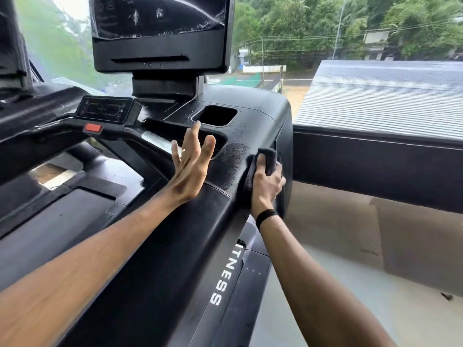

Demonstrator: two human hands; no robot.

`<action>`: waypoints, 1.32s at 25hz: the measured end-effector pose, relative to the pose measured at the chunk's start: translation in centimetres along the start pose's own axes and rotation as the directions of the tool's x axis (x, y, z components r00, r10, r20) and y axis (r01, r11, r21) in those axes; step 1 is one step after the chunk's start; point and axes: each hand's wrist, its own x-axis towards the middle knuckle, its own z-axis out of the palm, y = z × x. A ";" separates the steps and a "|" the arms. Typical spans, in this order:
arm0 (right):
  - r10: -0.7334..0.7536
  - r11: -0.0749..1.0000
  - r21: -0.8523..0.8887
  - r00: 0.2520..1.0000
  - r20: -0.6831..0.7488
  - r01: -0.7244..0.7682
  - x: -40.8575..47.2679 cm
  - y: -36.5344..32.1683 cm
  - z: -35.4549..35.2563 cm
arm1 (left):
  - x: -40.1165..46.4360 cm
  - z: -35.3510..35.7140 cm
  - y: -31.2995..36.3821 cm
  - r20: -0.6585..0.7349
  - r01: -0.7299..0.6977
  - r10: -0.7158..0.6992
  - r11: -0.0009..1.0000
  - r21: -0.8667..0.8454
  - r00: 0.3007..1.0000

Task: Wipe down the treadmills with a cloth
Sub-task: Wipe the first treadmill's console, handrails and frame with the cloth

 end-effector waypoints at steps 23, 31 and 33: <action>0.165 0.986 -0.009 0.986 -0.016 -0.165 8.1 -0.7 1.3 | 4.2 1.8 -0.2 -0.006 -0.150 0.152 0.982 0.112 0.988; -0.617 0.629 -0.363 0.726 0.303 0.687 -1.7 -2.8 1.3 | 5.7 2.0 -0.4 0.021 -0.248 0.247 0.961 0.119 0.969; -0.633 0.472 -0.392 0.613 0.473 0.790 1.2 -5.0 2.4 | 7.8 2.2 -0.7 -0.051 -0.235 0.246 0.959 0.160 0.968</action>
